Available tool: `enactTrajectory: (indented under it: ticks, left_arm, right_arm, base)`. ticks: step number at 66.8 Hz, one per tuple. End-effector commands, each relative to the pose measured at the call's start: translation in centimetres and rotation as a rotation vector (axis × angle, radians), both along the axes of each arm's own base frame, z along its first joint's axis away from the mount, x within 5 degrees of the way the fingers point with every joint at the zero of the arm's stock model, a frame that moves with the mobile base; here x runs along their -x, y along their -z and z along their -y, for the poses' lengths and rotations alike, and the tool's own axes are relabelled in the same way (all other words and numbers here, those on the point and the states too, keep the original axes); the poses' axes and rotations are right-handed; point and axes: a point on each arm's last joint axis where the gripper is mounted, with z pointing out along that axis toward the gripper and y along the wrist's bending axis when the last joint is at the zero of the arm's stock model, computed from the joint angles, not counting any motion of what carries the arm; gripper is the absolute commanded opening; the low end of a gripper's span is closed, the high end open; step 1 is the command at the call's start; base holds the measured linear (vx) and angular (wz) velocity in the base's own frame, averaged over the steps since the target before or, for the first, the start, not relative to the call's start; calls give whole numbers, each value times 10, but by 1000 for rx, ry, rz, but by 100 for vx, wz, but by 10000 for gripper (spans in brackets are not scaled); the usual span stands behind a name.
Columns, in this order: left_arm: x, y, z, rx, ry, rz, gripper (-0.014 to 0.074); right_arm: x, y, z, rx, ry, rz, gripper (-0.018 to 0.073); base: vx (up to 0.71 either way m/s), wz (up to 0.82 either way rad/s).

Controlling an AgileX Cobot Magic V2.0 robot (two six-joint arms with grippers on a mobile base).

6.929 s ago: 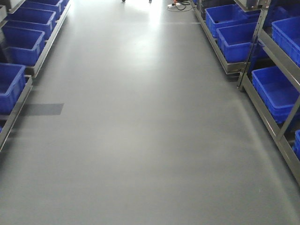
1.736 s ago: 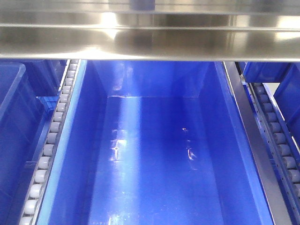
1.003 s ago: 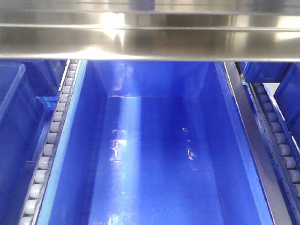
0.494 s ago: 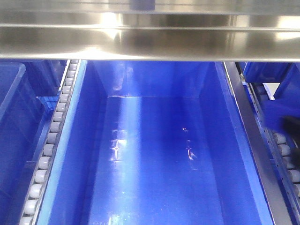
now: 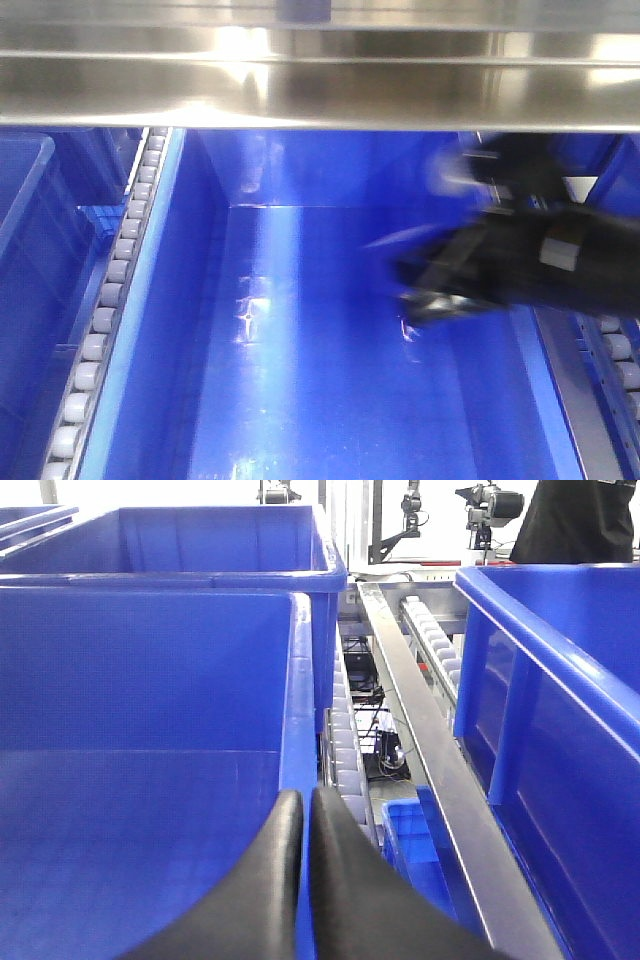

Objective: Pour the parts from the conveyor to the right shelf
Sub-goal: 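Lower the right gripper with the block into the blue bin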

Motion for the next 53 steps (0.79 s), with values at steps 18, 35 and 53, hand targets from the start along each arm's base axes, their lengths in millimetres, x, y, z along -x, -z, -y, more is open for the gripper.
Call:
enactTrajectory:
  ticks: [18, 35, 53]
  left_arm:
    - [2, -14, 0, 13, 7, 98, -6]
    - [2, -14, 0, 13, 7, 98, -6]
    - [2, -14, 0, 13, 7, 98, -6]
  right_arm:
    - [-77, 15, -52, 72, 26, -257, 44]
    - [-115, 52, -77, 118, 72, -416, 152]
    - [-133, 68, -84, 162, 120, -468, 431]
  base:
    - [0, 0]
    - [0, 0]
    - [0, 0]
